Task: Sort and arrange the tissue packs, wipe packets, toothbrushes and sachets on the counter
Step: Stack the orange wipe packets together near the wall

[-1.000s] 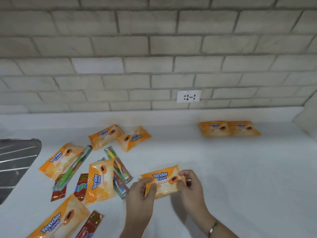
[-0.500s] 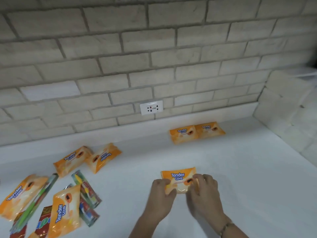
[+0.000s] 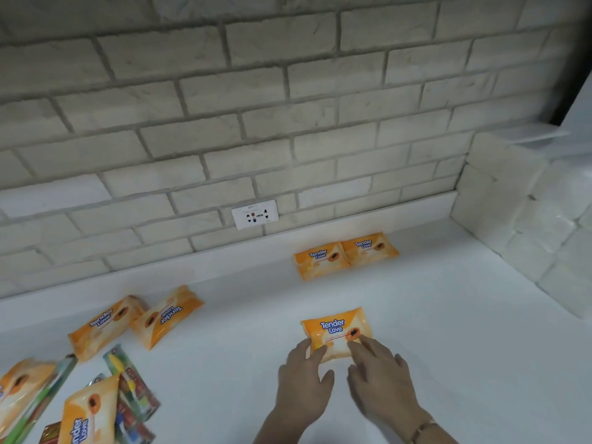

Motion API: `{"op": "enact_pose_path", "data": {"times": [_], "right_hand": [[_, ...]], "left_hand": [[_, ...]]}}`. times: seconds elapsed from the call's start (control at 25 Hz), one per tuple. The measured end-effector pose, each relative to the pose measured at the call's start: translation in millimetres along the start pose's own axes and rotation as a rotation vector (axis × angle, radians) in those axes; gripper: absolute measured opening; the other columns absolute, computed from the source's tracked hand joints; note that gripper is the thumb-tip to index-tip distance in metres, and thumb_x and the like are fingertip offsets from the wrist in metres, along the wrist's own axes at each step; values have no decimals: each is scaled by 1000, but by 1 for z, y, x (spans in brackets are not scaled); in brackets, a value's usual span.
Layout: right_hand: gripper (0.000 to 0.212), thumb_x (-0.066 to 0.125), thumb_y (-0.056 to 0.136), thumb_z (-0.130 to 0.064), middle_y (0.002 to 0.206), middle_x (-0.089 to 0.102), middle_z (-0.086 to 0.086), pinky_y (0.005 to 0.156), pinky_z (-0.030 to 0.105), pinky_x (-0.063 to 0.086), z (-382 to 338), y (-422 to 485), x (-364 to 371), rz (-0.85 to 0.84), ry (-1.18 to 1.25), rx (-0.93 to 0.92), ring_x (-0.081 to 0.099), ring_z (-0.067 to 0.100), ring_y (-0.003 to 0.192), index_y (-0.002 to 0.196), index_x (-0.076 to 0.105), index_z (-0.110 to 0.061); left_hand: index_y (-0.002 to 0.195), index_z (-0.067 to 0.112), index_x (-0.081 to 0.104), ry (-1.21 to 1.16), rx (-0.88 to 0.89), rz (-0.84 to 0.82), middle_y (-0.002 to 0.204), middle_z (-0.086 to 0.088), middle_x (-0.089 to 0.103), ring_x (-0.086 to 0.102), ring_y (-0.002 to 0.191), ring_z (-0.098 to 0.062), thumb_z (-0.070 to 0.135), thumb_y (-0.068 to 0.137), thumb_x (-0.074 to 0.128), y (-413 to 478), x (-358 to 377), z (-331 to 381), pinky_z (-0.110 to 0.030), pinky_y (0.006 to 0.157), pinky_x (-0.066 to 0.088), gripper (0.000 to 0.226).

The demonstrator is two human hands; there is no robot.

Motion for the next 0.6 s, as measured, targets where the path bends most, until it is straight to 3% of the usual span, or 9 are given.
{"op": "enact_pose_path", "data": {"times": [0.12,0.24,0.36,0.48,0.6], "right_hand": [[58,35,101,-44,169,14,-17,123,56,14,16,8,-2,-12,-6,23,13,10,156,157,22,-43],[58,32,102,-46,170,12,-18,123,61,9,33,23,-9,-2,-10,51,10,11,157,158,19,-45],[55,31,102,-48,169,15,-18,121,66,7,52,44,-21,6,1,89,15,10,156,156,23,-44],[54,33,101,-47,167,20,-18,120,69,6,72,65,-35,17,10,118,20,10,154,154,27,-43],[56,35,100,-46,167,21,-17,119,69,6,95,88,-47,10,11,148,19,10,155,155,26,-43]], "left_hand": [[130,42,62,199,23,-30,148,1,53,49,133,-27,56,80,49,11,17,11,-45,81,59,54],[126,38,66,233,43,-72,135,7,65,67,118,-21,59,80,47,31,33,24,-44,75,62,54],[134,35,62,268,74,-90,142,8,60,60,129,-22,56,88,43,55,28,47,-54,88,56,53],[158,32,26,244,105,-187,168,5,20,18,155,-26,52,102,29,80,33,74,-60,117,24,59],[161,31,13,249,100,-218,171,6,7,10,156,-25,53,105,27,108,39,98,-57,119,21,62]]}}
Point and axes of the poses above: each hand's wrist, its own y-axis towards the middle knuckle, its own x-axis out of the palm, z = x × y, the point moved 8 cm from there along y, towards the middle knuckle
